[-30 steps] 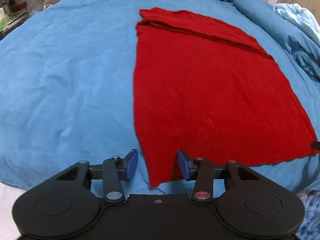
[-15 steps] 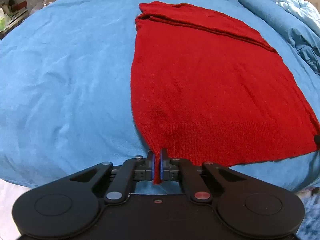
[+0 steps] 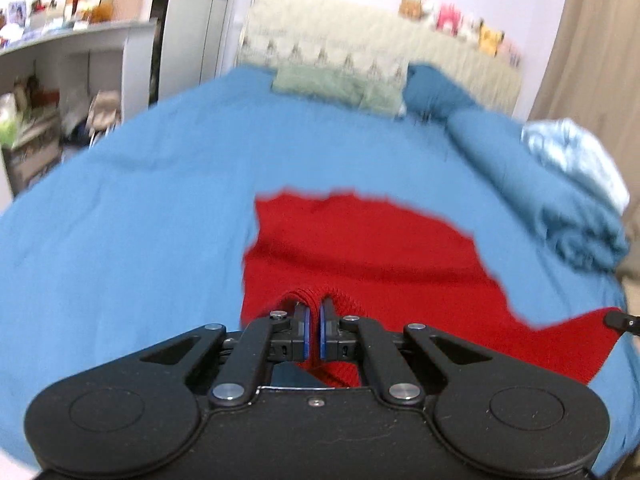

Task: Fold small clothes
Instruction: 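Grasp the sweater hem with both grippers, then lift the hem and fold it toward the collar with both grippers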

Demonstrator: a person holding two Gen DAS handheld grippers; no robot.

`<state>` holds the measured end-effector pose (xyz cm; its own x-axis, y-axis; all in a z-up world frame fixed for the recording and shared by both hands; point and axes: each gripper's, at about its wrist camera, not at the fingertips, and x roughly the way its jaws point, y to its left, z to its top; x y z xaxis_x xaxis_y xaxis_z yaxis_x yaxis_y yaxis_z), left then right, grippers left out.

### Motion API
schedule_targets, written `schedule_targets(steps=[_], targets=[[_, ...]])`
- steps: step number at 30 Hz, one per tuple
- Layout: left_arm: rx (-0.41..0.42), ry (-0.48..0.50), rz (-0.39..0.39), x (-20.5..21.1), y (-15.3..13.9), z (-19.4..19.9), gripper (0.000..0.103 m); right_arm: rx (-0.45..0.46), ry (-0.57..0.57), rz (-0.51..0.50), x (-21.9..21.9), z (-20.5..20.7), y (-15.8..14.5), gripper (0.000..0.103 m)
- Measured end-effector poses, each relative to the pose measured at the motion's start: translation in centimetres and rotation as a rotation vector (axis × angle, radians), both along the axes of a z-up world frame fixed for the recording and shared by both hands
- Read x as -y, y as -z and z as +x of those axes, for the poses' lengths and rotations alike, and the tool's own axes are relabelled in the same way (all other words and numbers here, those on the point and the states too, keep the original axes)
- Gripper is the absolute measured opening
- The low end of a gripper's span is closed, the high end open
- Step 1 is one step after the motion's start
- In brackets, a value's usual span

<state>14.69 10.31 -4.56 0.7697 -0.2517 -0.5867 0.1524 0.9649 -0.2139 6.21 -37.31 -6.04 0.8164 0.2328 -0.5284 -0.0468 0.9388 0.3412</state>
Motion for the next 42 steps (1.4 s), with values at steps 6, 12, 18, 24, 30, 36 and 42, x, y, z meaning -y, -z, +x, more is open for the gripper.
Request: schedule_targets(steps=[6, 12, 18, 24, 30, 36, 42], targets=[[0.091, -0.060, -0.019, 0.5, -3.1, 10.2, 0.004, 0.074, 0.067, -0.016, 1.1, 10.7, -5.0, 0.020], [0.077, -0.119, -0.006, 1.4, 0.2, 21.8, 0.004, 0.041, 0.114, -0.015, 2.3, 23.8, -3.0, 0.020], [0.005, -0.143, 0.002, 2.6, 7.4, 29.3, 0.004, -0.032, 0.137, -0.016, 3.6, 33.7, 6.0, 0.020], [-0.008, -0.152, 0.042, 4.0, 10.9, 33.8, 0.004, -0.036, 0.156, 0.012, 4.5, 39.4, 10.9, 0.020], [-0.003, -0.217, 0.064, 4.5, 11.4, 35.3, 0.022, -0.046, 0.159, -0.037, 4.1, 42.7, 13.8, 0.027], [0.166, -0.145, 0.165, 5.2, 8.3, 28.5, 0.073, 0.087, 0.117, -0.102, 3.0, 37.9, 12.5, 0.071], [0.014, 0.007, 0.193, 7.1, 12.2, 25.6, 0.073, 0.018, -0.073, -0.150, -1.6, 33.7, 14.8, 0.085]])
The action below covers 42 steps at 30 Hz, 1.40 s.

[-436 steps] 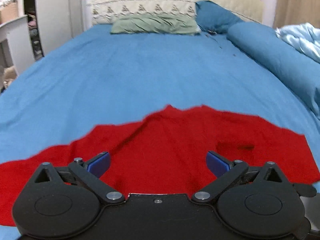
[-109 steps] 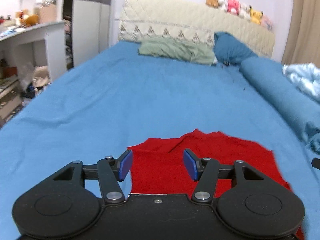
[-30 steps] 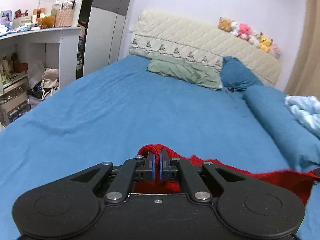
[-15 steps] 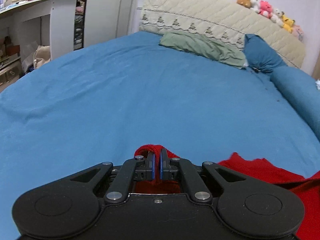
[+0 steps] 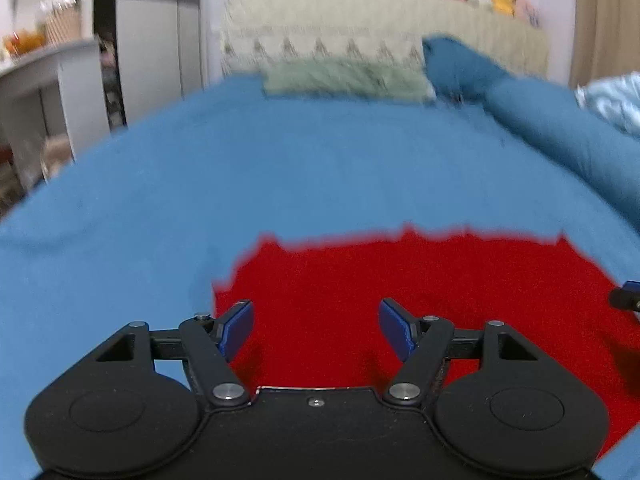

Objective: Fold small clothes

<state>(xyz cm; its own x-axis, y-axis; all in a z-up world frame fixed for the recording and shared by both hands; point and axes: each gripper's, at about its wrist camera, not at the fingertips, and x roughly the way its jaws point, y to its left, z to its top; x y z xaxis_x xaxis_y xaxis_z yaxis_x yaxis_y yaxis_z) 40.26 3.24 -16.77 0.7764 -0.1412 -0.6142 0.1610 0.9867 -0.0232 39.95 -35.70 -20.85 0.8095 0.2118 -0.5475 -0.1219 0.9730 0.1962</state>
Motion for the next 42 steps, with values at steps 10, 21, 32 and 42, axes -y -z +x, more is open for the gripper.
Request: schedule_targets(steps=[10, 21, 32, 42], targets=[[-0.086, -0.038, 0.010, -2.2, 2.9, -1.2, 0.074, -0.089, 0.153, -0.051, 2.3, -1.4, 3.6, 0.085], [0.024, -0.034, 0.026, 0.2, -3.7, -4.4, 0.103, -0.047, 0.226, -0.165, 5.8, -8.5, -5.2, 0.102], [-0.154, 0.064, -0.071, 8.4, 0.1, -1.7, 0.103, -0.109, 0.250, -0.104, 3.8, -9.3, -0.3, 0.096], [-0.229, 0.059, 0.013, 10.9, 4.1, 0.7, 0.103, -0.106, 0.228, -0.081, 1.4, -7.7, 4.0, 0.064]])
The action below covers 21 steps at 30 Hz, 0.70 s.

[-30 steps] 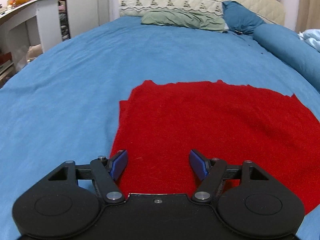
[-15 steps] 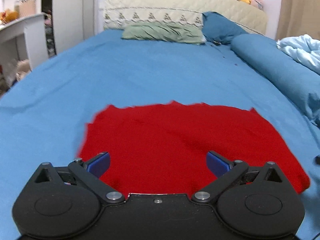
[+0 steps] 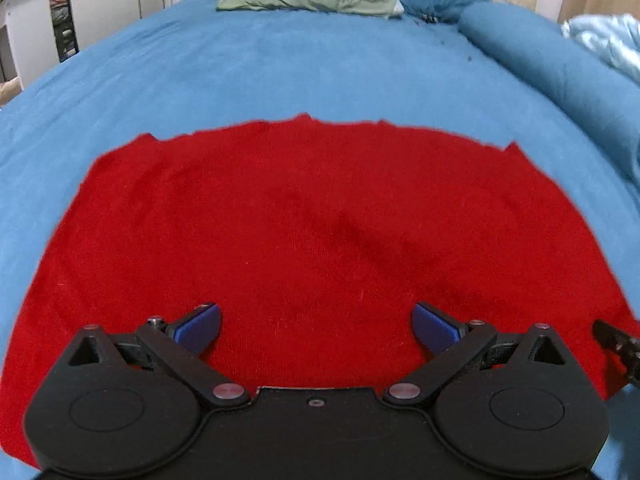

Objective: Fold small clothes

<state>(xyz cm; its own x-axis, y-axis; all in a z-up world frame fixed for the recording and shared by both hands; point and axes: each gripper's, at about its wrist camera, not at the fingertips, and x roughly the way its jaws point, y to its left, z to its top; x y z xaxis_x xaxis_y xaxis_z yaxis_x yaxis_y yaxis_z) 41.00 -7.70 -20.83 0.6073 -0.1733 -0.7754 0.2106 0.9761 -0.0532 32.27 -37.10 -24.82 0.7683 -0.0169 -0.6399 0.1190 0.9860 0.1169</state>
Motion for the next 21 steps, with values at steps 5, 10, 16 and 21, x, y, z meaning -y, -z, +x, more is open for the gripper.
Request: schedule_targets(steps=[5, 10, 16, 21], targets=[[-0.006, 0.005, 0.025, 0.4, 0.6, 0.1, 0.103, 0.008, -0.020, 0.033, -0.5, -0.3, -0.1, 0.048], [-0.018, 0.009, 0.016, 0.4, 0.9, 0.3, 0.103, 0.006, 0.064, 0.211, 2.0, -0.3, -0.4, 0.025], [-0.062, 0.005, -0.025, -0.4, -0.5, 0.5, 0.103, 0.045, 0.120, 0.411, 3.4, -0.3, -3.6, 0.022], [0.033, -0.014, -0.077, -5.3, -5.0, -1.1, 0.103, 0.171, -0.018, 0.579, 1.1, 1.8, -10.5, 0.021]])
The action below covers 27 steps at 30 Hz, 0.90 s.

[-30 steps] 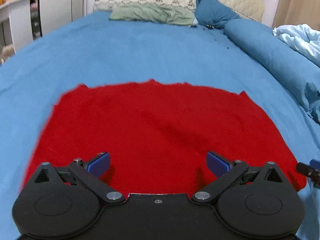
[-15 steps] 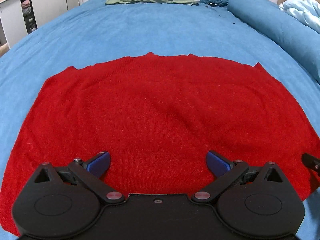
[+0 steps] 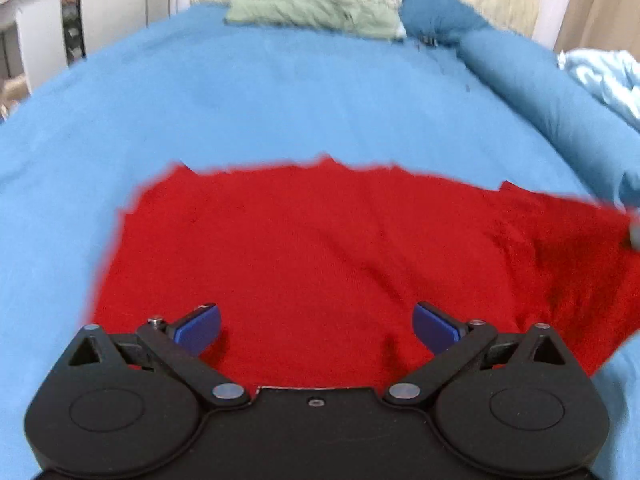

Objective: Fold small clothes

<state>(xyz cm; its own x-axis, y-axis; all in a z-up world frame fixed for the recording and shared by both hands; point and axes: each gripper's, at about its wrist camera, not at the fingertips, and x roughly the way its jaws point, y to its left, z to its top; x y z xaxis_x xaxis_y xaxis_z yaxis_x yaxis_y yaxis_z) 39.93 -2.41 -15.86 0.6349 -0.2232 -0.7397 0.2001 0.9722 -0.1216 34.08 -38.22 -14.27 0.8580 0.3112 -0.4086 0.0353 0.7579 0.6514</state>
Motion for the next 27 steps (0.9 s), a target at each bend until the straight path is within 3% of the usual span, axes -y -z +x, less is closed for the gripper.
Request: schedule_targets(steps=[3, 6, 9, 12, 14, 16, 18, 19, 20, 21, 25, 27], targets=[[0.007, 0.005, -0.018, -3.6, -1.8, -1.5, 0.103, 0.089, -0.186, -0.009, -5.2, 2.6, -3.7, 0.021], [-0.007, -0.036, -0.042, -7.1, -1.9, -3.6, 0.103, 0.124, -0.434, -0.019, -12.2, 5.2, -4.8, 0.021], [-0.023, -0.066, -0.048, -9.5, -0.5, -5.7, 0.103, 0.064, -0.662, -0.035, -19.5, 8.0, -2.2, 0.021], [-0.052, -0.082, -0.059, -10.6, 1.5, -6.9, 0.103, -0.092, -0.795, -0.058, -25.0, 10.2, 2.8, 0.021], [-0.063, -0.075, -0.067, -10.8, 2.1, -7.2, 0.103, -0.162, -0.811, -0.072, -26.5, 11.0, 5.5, 0.021], [-0.051, -0.062, -0.074, -10.7, 2.5, -7.4, 0.103, -0.171, -0.813, -0.044, -26.4, 11.1, 6.3, 0.022], [-0.023, -0.056, -0.077, -10.8, 2.4, -7.6, 0.101, -0.152, -0.816, -0.032, -25.8, 11.0, 5.9, 0.033], [-0.005, -0.055, -0.082, -10.7, 2.2, -7.9, 0.101, -0.136, -0.812, -0.033, -25.2, 10.8, 5.3, 0.042], [0.012, -0.055, -0.091, -10.6, 2.1, -7.9, 0.100, -0.120, -0.804, -0.037, -24.4, 10.6, 4.9, 0.067], [0.028, -0.055, -0.103, -10.5, 1.9, -8.0, 0.100, -0.089, -0.775, -0.051, -23.3, 10.3, 4.1, 0.081], [0.041, -0.039, -0.143, -10.3, 1.8, -8.0, 0.096, -0.005, -0.635, -0.134, -18.9, 7.7, 2.0, 0.082], [0.025, -0.045, -0.165, -10.1, 2.3, -7.5, 0.085, 0.018, -0.550, -0.196, -16.7, 5.7, 1.6, 0.085]])
